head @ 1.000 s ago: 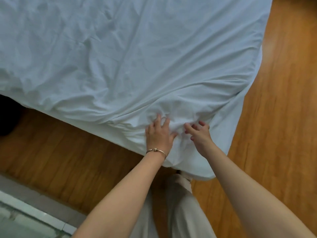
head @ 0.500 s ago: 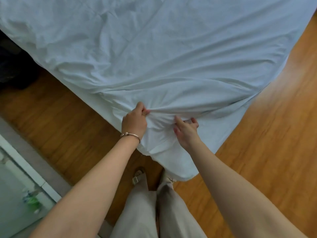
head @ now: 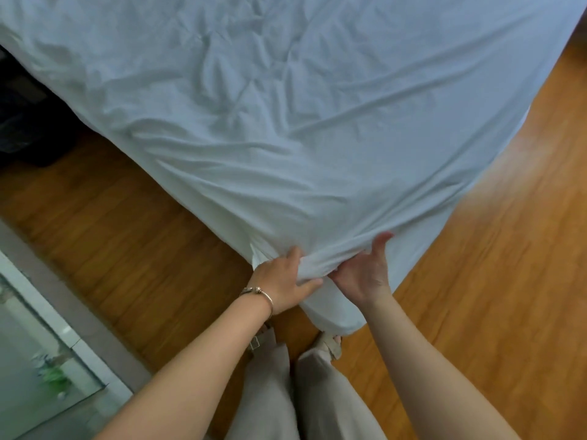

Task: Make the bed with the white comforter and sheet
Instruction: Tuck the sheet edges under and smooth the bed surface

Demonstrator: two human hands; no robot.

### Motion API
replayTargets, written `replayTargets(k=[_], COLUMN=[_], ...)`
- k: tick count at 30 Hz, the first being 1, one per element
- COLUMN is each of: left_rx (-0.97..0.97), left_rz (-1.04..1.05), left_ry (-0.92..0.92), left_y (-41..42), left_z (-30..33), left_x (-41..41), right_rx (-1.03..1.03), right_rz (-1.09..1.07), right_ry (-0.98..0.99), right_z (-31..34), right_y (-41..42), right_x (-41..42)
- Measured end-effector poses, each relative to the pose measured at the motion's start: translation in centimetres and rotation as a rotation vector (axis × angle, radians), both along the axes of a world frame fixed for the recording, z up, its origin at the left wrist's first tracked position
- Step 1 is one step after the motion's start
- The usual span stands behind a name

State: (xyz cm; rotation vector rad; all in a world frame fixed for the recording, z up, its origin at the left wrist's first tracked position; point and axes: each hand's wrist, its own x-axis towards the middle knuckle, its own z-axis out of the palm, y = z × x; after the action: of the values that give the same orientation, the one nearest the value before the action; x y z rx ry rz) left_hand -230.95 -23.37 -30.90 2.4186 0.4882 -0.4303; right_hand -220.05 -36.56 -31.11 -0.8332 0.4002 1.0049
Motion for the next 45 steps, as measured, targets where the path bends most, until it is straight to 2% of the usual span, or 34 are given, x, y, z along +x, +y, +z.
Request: replayTargets(k=[2,3,5,6,7,10,11,12,13,14,15,16,17,18,19,20,21,23,24,26,27,28,30,32,35,37,39,40,42,44,45], left_rx=[0.064,0.123,0.347,0.437,0.458,0.351,0.348,0.365,0.388,0.413,0.435,0.470,0.512,0.532,0.539,0.545,0.561,0.676,0.738,0.770,0.748,0.717,0.619,0.466,0.241,0.245,0.221,0.152,-0.145,-0.470,-0.606], left_rz=[0.057,0.107,0.179,0.189,0.149,-0.081,-0.114,-0.109,-0.077,-0.031,0.015,0.045,0.064,0.083,0.100,0.099,0.082,0.009,0.001,0.055,0.074,0.068,0.049,0.097,0.395,0.664,0.836,0.892,1.083,1.310,1.398], left_ry=[-0.004,-0.082,-0.255,-0.283,-0.209,0.153,0.204,0.201,0.169,0.136,0.111,0.096,0.080,0.075,0.067,0.054,0.015,-0.185,-0.333,-0.545,-0.547,-0.501,-0.359,-0.324,-0.474,-0.569,-0.544,-0.502,-0.445,-0.415,-0.413], left_y=[-0.6,-0.9,-1.1,-0.8,-0.3,0.5,0.5,0.5,0.5,0.5,0.3,0.0,-0.5,-1.0,-1.5,-2.0,-2.6,-3.5,-3.9,-4.8,-5.2,-5.6,-6.3,-6.4,-6.2,-6.7,-7.6,-8.3,-9.3,-9.1,-8.6], left_z=[-0.5,-0.9,-1.1,-1.0,-0.7,-0.8,-0.9,-1.1,-1.4,-1.6,-1.8,-1.9,-2.0,-2.2,-2.1,-2.2,-2.2,-1.8,-2.0,-2.9,-3.7,-4.7,-6.3,-6.8,-5.7,-5.5,-5.6,-5.4,-4.1,-2.8,-2.8], left_x=[0.2,0.5,1.8,2.7,3.6,5.6,5.9,6.0,5.9,5.8,5.8,5.9,6.0,6.2,6.3,6.2,5.8,4.3,3.4,1.9,1.3,0.9,-0.3,-1.5,-1.6,-0.7,0.2,0.5,1.3,2.5,2.8], right_rx=[-0.305,-0.438,-0.596,-0.646,-0.710,-0.907,-0.979,-1.098,-1.271,-1.429,-1.497,-1.471,-1.416,-1.363,-1.320,-1.277,-1.225,-1.088,-1.013,-0.882,-0.857,-0.855,-0.908,-0.976,-1.100,-1.244,-1.322,-1.264,-0.967,-0.722,-0.667], right_rz=[0.064,0.037,0.005,0.054,0.137,0.378,0.426,0.473,0.506,0.519,0.538,0.630,0.831,1.096,1.336,1.486,1.538,1.404,1.233,0.908,0.870,0.927,1.164,1.200,0.845,0.507,0.366,0.397,0.457,0.379,0.327], right_ry=[-0.129,-0.166,-0.212,-0.235,-0.245,-0.200,-0.251,-0.411,-0.689,-1.047,-1.429,-1.737,-1.927,-1.985,-1.961,-1.918,-1.917,-2.066,-2.194,-2.325,-2.344,-2.359,-2.321,-2.218,-2.107,-1.785,-1.346,-1.218,-0.978,-0.679,-0.603], right_z=[0.4,0.3,0.1,-0.2,-0.7,-2.7,-2.8,-2.6,-2.3,-1.7,-0.7,-0.1,0.3,0.4,0.2,0.0,-0.1,0.1,0.0,-0.9,-1.8,-3.2,-6.0,-7.3,-6.8,-5.9,-4.9,-4.4,-3.8,-3.2,-3.1], right_y=[1.1,1.8,2.5,2.0,0.9,-4.2,-5.3,-5.8,-6.0,-5.6,-4.9,-4.0,-3.0,-2.2,-1.7,-1.6,-1.9,-3.4,-4.5,-6.5,-7.2,-8.0,-9.4,-9.6,-9.5,-9.7,-9.8,-9.7,-9.0,-7.6,-7.1], right_x=[1.4,2.4,3.8,3.8,3.4,1.9,1.6,1.7,2.3,3.0,4.0,5.2,6.4,7.5,8.5,9.0,9.1,8.7,8.2,7.8,7.6,7.3,6.6,5.8,3.9,2.0,0.4,-0.2,-0.5,0.2,0.6])
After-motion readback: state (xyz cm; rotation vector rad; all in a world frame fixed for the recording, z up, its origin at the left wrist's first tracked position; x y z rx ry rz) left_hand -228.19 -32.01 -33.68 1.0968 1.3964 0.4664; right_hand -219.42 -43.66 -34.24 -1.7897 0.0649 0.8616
